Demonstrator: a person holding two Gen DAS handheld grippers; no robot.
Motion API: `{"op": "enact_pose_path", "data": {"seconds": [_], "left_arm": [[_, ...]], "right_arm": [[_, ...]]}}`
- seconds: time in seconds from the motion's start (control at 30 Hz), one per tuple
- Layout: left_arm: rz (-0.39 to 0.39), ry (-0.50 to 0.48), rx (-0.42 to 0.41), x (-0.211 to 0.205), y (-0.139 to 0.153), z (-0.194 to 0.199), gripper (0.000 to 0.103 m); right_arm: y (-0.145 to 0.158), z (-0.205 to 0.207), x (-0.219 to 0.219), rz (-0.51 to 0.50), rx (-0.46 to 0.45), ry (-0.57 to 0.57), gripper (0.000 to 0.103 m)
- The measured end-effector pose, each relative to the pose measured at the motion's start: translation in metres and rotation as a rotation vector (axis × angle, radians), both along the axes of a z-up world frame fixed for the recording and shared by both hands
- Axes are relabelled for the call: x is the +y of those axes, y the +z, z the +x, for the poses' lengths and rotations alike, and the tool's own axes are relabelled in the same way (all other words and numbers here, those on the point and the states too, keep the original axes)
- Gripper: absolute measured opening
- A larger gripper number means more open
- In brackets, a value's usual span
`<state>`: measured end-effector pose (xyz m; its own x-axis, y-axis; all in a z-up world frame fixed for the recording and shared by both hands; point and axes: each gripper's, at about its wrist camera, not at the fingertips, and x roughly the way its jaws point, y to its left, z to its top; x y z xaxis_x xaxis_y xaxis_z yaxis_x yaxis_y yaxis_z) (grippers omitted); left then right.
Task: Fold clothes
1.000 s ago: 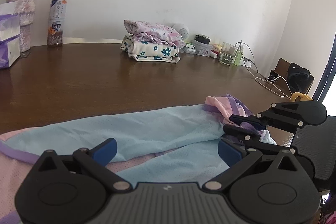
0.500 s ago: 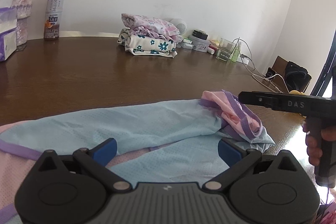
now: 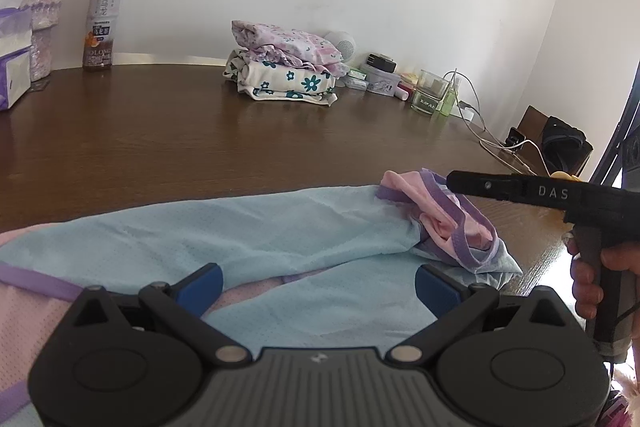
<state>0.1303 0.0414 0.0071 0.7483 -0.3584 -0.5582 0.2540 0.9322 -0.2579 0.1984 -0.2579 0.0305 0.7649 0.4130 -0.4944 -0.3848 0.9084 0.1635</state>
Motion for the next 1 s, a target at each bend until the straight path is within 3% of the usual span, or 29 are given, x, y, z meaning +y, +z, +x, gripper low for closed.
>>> {"op": "enact_pose_path", "data": {"seconds": [0.13, 0.27, 0.37, 0.47, 0.6, 0.87, 1.0], "left_arm": [[0.003, -0.012, 0.000, -0.002, 0.000, -0.001, 0.103], [0.003, -0.012, -0.003, -0.002, 0.001, -0.001, 0.103], [0.002, -0.011, -0.002, -0.001, 0.000, -0.001, 0.103], [0.001, -0.010, -0.001, -0.001, 0.000, -0.001, 0.103], [0.000, -0.011, 0.005, -0.001, 0.000, 0.000, 0.103], [0.002, -0.012, 0.010, -0.003, -0.001, 0.000, 0.103], [0.002, -0.012, 0.012, -0.003, -0.001, 0.000, 0.103]], "right_arm": [[-0.007, 0.028, -0.019, -0.073, 0.062, -0.108, 0.030], [-0.020, 0.045, -0.023, -0.075, 0.130, -0.111, 0.025], [-0.026, 0.048, -0.020, -0.055, 0.143, -0.101, 0.001], [-0.017, 0.035, -0.011, -0.075, 0.061, -0.062, 0.001], [-0.009, 0.015, 0.016, -0.177, -0.037, 0.030, 0.001], [-0.025, 0.008, 0.041, -0.272, -0.009, 0.097, 0.003], [-0.023, 0.007, 0.028, -0.174, 0.020, 0.089, 0.015]]}}
